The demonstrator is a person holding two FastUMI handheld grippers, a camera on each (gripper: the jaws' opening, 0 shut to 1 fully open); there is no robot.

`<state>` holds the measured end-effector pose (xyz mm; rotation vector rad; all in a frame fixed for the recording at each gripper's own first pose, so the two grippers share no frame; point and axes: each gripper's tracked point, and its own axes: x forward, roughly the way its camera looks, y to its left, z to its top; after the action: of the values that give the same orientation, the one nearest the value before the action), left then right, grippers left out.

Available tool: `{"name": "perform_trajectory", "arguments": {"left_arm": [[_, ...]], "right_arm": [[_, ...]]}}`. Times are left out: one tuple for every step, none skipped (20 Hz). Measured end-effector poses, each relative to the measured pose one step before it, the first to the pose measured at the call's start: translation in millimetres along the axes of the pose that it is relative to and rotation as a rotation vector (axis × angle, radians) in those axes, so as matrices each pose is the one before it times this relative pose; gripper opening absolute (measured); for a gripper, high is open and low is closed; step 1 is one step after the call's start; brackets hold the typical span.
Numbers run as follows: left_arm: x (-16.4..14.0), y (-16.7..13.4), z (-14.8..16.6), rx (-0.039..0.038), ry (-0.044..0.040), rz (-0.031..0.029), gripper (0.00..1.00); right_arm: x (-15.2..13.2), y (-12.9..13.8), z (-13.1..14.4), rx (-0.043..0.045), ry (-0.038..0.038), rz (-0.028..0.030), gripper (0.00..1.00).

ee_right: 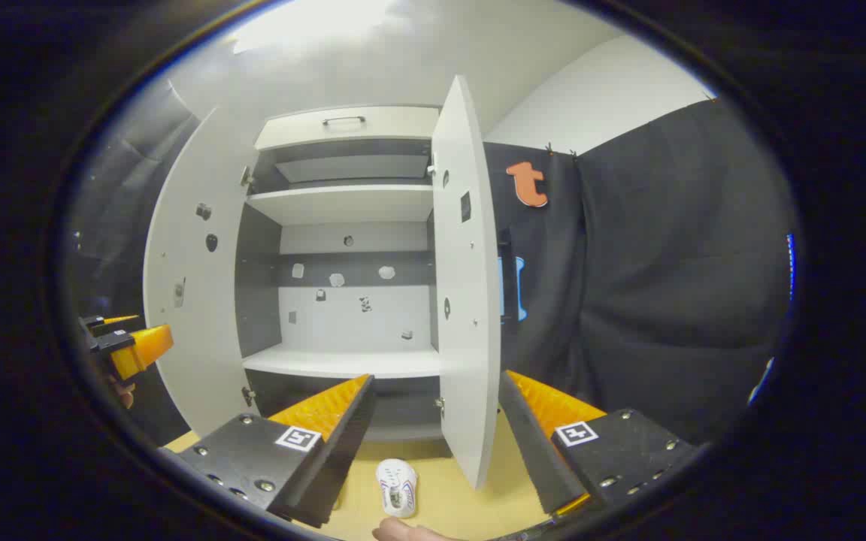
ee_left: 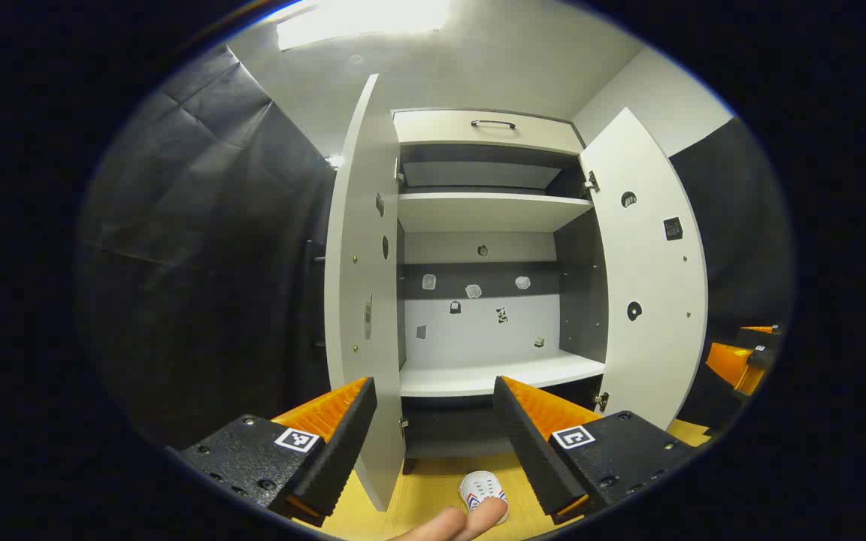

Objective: Grab one shoe with the right hand and put it into the shoe cabinet, grab the other shoe with the left hand and put it into the shoe cabinet; then close the right door with the right hand and the left door with the left hand.

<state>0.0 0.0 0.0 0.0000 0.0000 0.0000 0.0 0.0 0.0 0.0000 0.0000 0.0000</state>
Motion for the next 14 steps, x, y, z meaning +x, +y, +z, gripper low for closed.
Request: {"name": "perform_trajectory", "arguments": {"left_arm": [[1.16, -0.48, 0.07, 0.00104, 0.00058, -0.00332, 0.99], [0.01, -0.46, -0.84, -0.00362, 0.00405, -0.00444, 0.96], [0.28, -1.77, -1.05, -0.00171, 0.00611, -0.00677, 0.99], [-0.38, -3.11, -2.01, 0.00009, 0.00583, -0.00888, 0.99], [-0.33, -1.11, -0.75, -0.00105, 0.00487, -0.01028, 0.99], [0.81, -0.38, -0.38, -0.00449, 0.00276, -0.00606, 0.99], [-0.34, -0.11, 0.14, -0.00471, 0.00175, -0.00345, 0.99], [-0.22, -0.36, 0.08, -0.00107, -0.00015, -0.00148, 0.96], [0.53, 0.16, 0.34, -0.00002, -0.00100, -0.00202, 0.96], [0.59, -0.34, -0.98, 0.00034, -0.00006, -0.00057, 0.96], [0.24, 0.69, 0.25, -0.00288, 0.00077, 0.00377, 0.99], [0.31, -0.49, -0.85, -0.00167, 0.00048, 0.00162, 0.99], [0.60, -0.77, -1.09, -0.00081, 0.00320, -0.00402, 0.97], [-0.55, 0.49, -1.20, -0.00026, 0.00614, -0.00653, 0.96]], "right_arm": [[-0.35, -2.97, 3.16, 0.00199, -0.00332, -0.00602, 0.97], [-0.77, -3.56, 2.66, -0.00105, -0.00113, -0.00575, 0.97], [0.49, -2.95, 2.66, -0.00006, -0.00042, -0.00363, 0.98], [-0.81, -1.95, 1.92, 0.00249, -0.00081, -0.00289, 0.98], [-0.18, -0.94, 1.62, 0.00248, -0.00059, -0.00240, 0.98], [0.27, 0.48, 0.58, -0.00095, -0.00107, -0.00122, 0.98], [0.01, -0.08, 1.23, -0.00465, -0.00335, 0.00075, 0.98], [0.02, -0.13, -0.14, -0.00450, 0.00033, -0.00168, 0.97], [0.13, 0.90, 0.01, -0.00399, 0.00131, 0.00108, 0.98], [0.98, 1.56, -0.98, -0.00158, 0.00169, 0.00171, 0.98], [0.76, 1.63, -0.08, -0.00235, 0.00212, 0.00174, 0.98], [0.26, 1.56, -1.31, -0.00338, 0.00100, 0.00263, 0.98], [1.16, 2.07, -0.91, -0.00285, 0.00206, 0.00135, 0.97], [0.05, 0.90, -0.97, -0.00097, 0.00121, 0.00131, 0.97]]}}
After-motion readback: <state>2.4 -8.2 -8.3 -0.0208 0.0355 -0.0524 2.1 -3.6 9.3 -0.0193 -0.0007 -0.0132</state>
